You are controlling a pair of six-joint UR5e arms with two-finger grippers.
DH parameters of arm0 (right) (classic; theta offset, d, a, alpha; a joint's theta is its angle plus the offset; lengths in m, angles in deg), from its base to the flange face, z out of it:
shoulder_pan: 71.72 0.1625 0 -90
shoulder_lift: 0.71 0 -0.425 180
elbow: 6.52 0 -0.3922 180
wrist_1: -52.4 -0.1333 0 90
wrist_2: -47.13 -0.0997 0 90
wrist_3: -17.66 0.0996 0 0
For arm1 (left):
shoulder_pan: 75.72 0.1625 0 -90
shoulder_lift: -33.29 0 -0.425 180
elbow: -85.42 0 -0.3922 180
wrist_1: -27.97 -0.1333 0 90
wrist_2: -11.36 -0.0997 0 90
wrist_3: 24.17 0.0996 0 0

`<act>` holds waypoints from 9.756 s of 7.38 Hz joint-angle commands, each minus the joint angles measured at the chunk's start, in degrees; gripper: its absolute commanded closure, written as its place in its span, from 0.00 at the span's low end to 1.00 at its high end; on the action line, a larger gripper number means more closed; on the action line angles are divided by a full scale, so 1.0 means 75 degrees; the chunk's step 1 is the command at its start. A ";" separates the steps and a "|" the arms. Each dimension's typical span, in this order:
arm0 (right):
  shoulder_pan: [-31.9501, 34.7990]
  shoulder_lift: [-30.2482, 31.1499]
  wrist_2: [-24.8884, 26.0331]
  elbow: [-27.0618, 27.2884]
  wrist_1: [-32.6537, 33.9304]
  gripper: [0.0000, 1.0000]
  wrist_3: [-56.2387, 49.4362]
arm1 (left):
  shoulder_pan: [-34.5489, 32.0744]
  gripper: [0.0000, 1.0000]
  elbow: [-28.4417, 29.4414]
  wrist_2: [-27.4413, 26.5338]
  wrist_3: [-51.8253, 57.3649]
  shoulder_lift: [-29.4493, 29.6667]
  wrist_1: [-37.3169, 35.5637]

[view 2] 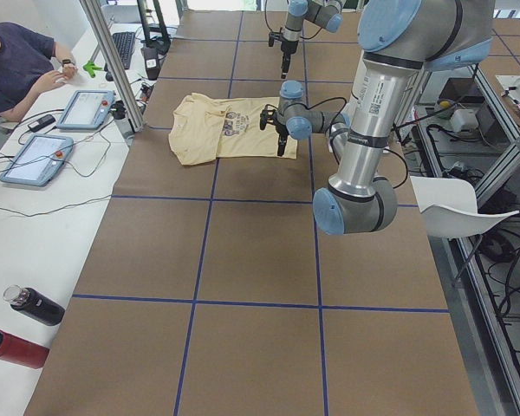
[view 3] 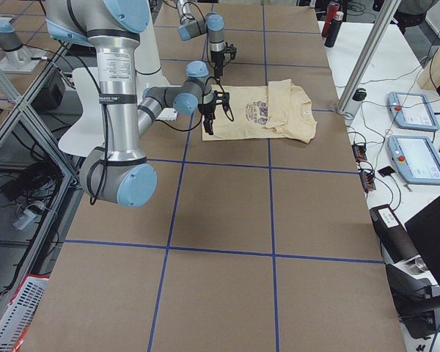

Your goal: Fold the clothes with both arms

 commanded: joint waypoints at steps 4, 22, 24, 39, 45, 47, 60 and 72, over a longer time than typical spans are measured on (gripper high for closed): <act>-0.0031 -0.0006 0.0023 0.0009 -0.0001 0.00 0.0018 | 0.0492 0.32 0.0150 -0.0057 -0.0353 -0.0024 0.0000; -0.0499 -0.0077 0.0644 -0.0248 -0.0036 0.00 0.0159 | 0.0492 1.00 -0.0107 0.0002 -0.0353 0.0011 -0.0024; -0.0511 0.0005 0.0644 -0.0342 -0.0433 0.00 0.0206 | 0.0480 1.00 -0.0341 0.0002 -0.0353 -0.0036 -0.0035; -0.1777 -0.0065 0.1828 -0.1374 -0.1466 0.52 0.1577 | 0.0609 1.00 -0.0893 -0.0033 -0.0458 0.0011 -0.0680; -0.1695 -0.0112 0.1921 -0.1257 -0.1466 1.00 0.1565 | 0.0609 1.00 -0.0928 -0.0033 -0.0470 0.0011 -0.0680; -0.1485 -0.0077 0.1503 -0.0488 -0.1431 1.00 0.1554 | 0.0528 1.00 -0.1312 0.0002 -0.0377 -0.0035 -0.0714; -0.0351 -0.1219 -0.0353 -0.0031 0.0128 1.00 0.1554 | 0.0261 1.00 -0.2809 0.0367 -0.0237 -0.0260 -0.3164; 0.1129 -0.3791 0.0140 -0.3763 0.0046 1.00 0.0535 | -0.1816 1.00 0.0959 -0.0033 0.1709 0.0480 -0.0340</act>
